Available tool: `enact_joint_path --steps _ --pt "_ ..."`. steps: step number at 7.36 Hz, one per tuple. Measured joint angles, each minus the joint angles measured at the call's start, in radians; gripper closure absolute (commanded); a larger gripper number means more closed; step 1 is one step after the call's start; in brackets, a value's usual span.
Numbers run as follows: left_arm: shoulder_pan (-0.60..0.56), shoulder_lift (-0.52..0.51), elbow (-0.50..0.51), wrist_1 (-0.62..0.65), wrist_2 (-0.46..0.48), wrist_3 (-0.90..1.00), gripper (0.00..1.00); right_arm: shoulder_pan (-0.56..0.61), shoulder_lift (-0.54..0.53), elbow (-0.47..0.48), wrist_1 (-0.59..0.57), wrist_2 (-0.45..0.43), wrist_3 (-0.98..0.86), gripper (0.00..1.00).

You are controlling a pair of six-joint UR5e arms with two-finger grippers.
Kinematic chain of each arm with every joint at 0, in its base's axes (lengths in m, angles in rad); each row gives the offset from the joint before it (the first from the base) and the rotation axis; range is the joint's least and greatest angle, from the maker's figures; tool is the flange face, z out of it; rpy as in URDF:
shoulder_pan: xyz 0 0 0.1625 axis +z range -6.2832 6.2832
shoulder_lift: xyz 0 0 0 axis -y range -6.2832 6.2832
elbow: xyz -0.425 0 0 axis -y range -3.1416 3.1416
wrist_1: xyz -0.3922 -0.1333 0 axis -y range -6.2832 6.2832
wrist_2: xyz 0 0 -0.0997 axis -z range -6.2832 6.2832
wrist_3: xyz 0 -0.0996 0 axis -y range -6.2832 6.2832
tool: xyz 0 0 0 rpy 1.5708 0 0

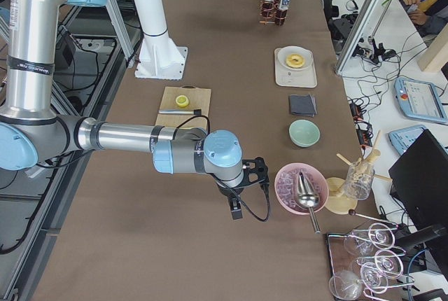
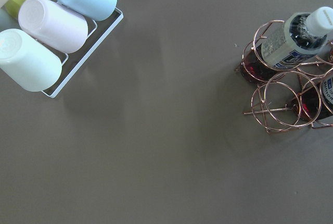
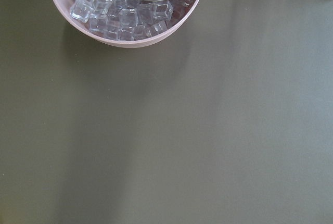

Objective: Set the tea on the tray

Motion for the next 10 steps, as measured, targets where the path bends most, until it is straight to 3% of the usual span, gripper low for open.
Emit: enact_joint_path --steps 5,10 --pt "0.041 0.015 -0.029 -0.018 -0.005 -0.013 0.03 -0.031 0.006 0.012 0.001 0.015 -0.004 0.0" --pt "0.168 0.008 -0.184 -0.023 -0.005 -0.282 0.02 -0.048 -0.01 0.034 0.0 0.045 -0.007 0.0"
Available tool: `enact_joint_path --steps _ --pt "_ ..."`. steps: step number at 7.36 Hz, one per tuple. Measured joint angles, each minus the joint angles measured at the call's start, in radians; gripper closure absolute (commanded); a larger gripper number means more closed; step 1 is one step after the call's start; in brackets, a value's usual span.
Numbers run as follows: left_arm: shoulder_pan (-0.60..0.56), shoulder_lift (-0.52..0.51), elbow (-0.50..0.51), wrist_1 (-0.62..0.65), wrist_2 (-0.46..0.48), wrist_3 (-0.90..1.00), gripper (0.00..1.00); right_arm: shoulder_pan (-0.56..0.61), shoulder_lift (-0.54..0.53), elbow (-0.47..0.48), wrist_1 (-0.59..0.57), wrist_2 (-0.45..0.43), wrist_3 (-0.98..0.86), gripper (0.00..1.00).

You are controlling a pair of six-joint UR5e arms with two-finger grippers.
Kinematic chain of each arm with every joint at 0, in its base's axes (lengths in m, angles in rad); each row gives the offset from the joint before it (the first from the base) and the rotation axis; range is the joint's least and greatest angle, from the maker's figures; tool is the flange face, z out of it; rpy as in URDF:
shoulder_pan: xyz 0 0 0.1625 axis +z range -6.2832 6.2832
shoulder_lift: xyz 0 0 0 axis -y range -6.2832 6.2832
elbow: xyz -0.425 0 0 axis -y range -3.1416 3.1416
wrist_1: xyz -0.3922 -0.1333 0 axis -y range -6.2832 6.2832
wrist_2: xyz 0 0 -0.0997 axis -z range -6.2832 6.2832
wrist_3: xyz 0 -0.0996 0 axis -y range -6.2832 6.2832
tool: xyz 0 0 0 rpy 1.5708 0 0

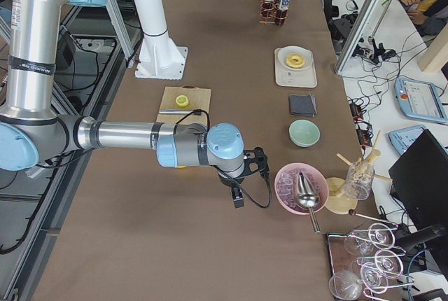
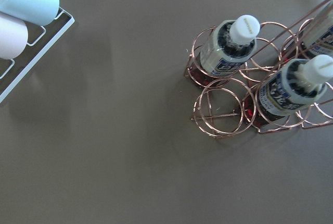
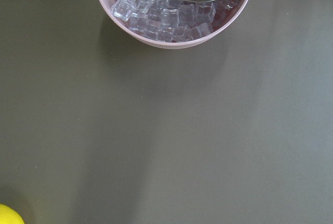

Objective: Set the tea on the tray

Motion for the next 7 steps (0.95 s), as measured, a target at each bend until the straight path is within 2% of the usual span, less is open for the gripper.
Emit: enact_joint_path --steps 2,4,6,7 --pt "0.07 -0.025 -0.021 -0.065 0.019 -0.159 0.02 -0.001 -0.016 0.001 0.002 0.051 -0.007 0.0" --pt "0.218 -0.069 -0.019 -0.157 0.137 -0.349 0.02 -0.001 -0.018 0.002 0.002 0.061 -0.005 0.0" --pt "0.303 -0.131 0.04 -0.193 0.233 -0.411 0.02 -0.002 -0.017 -0.001 0.002 0.063 0.005 0.0" --pt "0.315 -0.175 0.089 -0.202 0.252 -0.418 0.03 -0.002 -0.017 -0.003 0.002 0.063 0.005 0.0"
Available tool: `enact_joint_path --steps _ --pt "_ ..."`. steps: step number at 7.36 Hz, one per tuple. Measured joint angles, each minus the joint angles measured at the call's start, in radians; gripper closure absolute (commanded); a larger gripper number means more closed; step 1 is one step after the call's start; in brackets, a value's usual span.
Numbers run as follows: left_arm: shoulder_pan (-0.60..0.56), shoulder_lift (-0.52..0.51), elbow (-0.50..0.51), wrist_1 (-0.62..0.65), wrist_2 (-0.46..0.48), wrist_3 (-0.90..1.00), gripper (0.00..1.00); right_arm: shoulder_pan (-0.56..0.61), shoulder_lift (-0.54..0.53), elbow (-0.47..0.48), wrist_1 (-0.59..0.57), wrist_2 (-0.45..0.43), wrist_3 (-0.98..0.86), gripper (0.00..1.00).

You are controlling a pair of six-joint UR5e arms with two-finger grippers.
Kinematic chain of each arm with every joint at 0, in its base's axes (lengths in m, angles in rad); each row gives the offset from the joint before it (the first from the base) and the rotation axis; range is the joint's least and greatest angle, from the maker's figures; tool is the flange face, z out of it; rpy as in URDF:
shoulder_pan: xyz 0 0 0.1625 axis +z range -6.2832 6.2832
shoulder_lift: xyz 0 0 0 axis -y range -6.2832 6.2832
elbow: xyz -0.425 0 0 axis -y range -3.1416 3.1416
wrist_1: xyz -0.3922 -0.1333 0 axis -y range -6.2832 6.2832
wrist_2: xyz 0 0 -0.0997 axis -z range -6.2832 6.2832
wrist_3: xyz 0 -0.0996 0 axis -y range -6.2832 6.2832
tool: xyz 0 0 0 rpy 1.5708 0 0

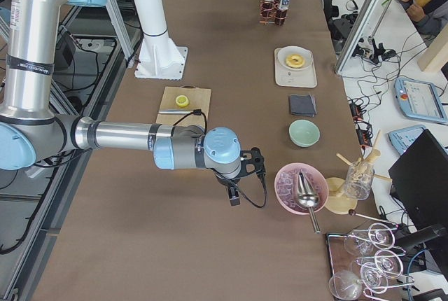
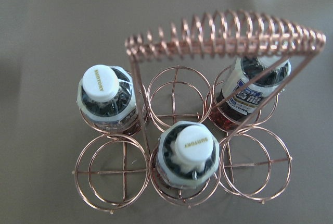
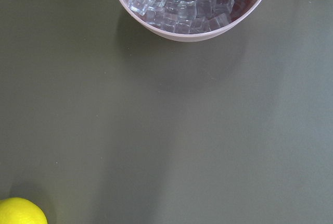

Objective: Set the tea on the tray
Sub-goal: 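Reach the left gripper down to a tea bottle in the copper rack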

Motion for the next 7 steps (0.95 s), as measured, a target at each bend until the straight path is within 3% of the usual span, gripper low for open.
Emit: enact_joint_path --steps 2,5,6,7 --pt "0.028 -0.064 0.079 -0.03 0.039 -0.006 0.03 0.0 -0.003 -0.001 0.001 0.0 -0.005 0.0" --pt "0.077 -0.087 0.117 -0.054 0.11 -0.001 0.2 -0.004 -0.006 -0.001 0.002 0.0 -0.011 0.0" --pt "0.08 -0.089 0.127 -0.057 0.113 0.002 0.31 -0.004 -0.006 0.0 0.002 0.001 -0.012 0.0" --pt "0.08 -0.087 0.133 -0.064 0.115 0.003 0.51 -0.005 -0.007 0.0 0.002 0.001 -0.012 0.0"
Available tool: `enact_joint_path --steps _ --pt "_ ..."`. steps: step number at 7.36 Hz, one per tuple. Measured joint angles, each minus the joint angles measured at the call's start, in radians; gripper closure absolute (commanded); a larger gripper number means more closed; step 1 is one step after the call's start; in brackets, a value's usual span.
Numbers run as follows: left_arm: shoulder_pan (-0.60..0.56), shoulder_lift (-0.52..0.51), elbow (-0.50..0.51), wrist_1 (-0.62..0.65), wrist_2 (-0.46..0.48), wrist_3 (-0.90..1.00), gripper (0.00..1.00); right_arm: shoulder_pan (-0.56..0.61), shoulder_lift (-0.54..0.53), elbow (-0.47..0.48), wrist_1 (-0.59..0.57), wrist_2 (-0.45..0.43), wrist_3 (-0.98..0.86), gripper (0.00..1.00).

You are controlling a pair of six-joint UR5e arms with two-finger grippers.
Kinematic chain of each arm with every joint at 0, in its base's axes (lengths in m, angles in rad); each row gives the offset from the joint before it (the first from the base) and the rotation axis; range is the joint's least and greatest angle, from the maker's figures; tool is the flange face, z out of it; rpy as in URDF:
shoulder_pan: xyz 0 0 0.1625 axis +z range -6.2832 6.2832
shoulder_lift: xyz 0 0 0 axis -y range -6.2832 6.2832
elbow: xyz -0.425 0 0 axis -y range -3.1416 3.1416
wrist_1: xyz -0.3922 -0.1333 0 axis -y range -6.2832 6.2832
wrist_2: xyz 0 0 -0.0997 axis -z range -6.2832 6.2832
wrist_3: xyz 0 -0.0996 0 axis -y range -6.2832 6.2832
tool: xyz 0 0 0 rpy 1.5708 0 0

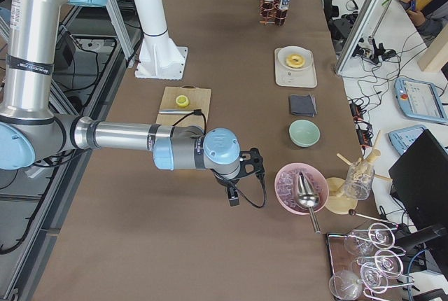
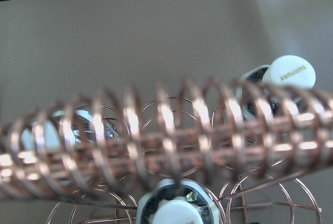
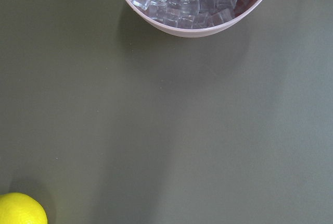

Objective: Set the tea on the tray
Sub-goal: 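Reach the left gripper down to a tea bottle in the copper rack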

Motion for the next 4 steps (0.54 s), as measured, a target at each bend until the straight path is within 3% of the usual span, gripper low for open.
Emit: enact_joint_path --steps 2,4 --pt "0.001 0.003 0.001 -0.005 0.0 -0.003 1.0 0.0 0.0 0.001 0.0 0.001 0.0 0.0" --pt "0.0 0.0 -0.001 -0.005 0.0 -0.005 1.0 0.0 0.0 0.002 0.0 0.002 0.001 0.0"
